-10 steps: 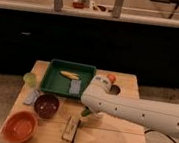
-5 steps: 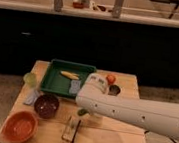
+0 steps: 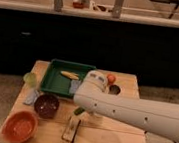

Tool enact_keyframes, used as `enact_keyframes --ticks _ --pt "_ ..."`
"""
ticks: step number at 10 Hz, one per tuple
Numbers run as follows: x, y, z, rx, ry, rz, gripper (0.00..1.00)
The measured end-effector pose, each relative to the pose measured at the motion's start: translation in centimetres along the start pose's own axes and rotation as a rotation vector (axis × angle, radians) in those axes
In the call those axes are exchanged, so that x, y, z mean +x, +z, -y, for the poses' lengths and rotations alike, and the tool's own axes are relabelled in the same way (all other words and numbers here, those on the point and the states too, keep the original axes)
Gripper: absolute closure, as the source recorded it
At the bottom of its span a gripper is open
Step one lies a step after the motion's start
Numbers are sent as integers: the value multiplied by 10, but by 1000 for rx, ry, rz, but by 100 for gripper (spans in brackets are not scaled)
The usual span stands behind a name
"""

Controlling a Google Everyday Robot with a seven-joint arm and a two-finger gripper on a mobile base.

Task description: Place pepper in purple bowl

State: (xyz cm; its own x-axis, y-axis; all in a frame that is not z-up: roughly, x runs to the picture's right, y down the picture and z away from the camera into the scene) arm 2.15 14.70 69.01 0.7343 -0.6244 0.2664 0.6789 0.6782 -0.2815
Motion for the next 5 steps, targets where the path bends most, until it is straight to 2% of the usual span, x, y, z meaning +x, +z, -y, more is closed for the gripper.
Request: enact_keyframes --ticks 5 --pt "-16 -5 27 15 -102 53 100"
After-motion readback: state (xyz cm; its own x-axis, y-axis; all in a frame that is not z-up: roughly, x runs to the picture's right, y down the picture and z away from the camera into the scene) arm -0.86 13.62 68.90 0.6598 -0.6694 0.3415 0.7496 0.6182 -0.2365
